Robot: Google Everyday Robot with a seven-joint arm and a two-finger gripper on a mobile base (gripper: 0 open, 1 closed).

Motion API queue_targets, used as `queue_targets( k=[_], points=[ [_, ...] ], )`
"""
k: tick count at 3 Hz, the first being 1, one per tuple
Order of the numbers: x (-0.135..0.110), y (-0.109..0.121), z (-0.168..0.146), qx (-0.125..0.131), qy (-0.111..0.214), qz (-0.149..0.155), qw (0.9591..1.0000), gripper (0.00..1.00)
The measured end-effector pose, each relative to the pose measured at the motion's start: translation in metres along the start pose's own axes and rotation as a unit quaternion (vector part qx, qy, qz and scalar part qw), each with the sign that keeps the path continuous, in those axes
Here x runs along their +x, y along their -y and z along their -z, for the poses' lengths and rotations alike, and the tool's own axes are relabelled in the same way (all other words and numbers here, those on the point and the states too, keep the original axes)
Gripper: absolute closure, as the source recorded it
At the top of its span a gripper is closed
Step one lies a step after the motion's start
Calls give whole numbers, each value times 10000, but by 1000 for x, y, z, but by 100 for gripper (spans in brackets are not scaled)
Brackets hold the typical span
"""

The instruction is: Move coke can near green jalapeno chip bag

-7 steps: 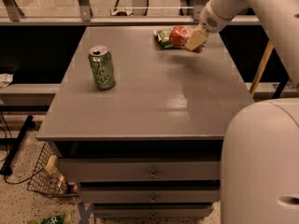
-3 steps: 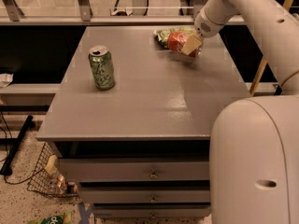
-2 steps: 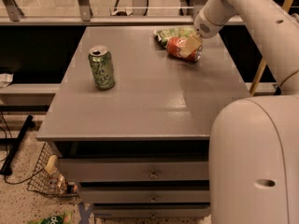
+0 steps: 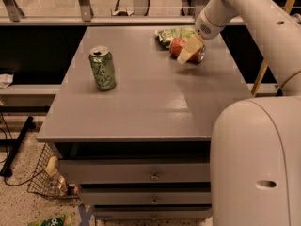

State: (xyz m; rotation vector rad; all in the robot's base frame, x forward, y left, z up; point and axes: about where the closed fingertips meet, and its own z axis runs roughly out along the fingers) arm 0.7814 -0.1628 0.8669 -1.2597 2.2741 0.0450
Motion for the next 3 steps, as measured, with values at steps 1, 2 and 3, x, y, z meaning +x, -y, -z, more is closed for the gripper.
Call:
queue_targets(
  k=[1,2,3],
  points=[
    [12,19,26,151,329,-212,9991,0],
    [51,41,57,311,602,-606,9959,0],
    [61,45,63,345,629,-685,9951,0]
  ],
)
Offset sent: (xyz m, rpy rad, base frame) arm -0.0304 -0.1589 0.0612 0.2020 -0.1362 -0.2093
